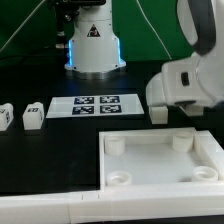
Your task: Assemble one leg
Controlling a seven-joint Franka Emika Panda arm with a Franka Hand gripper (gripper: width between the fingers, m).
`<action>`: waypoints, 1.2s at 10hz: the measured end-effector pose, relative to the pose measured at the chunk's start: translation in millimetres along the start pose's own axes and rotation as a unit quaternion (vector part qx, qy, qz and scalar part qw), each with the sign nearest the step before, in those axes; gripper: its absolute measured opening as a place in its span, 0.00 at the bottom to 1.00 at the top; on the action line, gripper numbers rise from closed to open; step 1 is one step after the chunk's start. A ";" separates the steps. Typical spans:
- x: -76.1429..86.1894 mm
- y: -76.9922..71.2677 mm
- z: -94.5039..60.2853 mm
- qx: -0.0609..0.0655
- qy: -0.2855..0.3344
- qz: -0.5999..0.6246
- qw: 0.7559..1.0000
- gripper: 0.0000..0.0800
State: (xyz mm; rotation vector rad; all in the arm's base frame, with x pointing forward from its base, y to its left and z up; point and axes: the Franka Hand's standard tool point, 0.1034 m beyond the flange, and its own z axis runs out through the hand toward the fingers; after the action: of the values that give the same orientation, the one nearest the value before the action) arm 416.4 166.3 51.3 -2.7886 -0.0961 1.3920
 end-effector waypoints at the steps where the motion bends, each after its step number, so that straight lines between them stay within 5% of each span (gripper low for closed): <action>1: -1.5 4.5 -22.4 0.005 0.046 -0.008 0.999 0.37; 2: -10.7 10.5 -49.4 0.010 0.113 -0.016 0.993 0.37; 6: -36.8 42.3 -114.4 0.018 0.330 -0.024 0.944 0.37; 8: -56.4 47.3 -121.4 0.019 0.410 -0.007 0.912 0.37; 12: -51.1 47.4 -129.5 0.020 0.572 -0.012 0.820 0.37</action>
Offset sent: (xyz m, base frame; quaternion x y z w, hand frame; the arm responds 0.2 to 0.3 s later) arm 0.0309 -0.0339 0.0563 0.0099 0.2672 -0.0261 0.9632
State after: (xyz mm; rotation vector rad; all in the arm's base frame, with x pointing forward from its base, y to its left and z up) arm 491.3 116.5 167.6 -3.0084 -0.0628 -0.4429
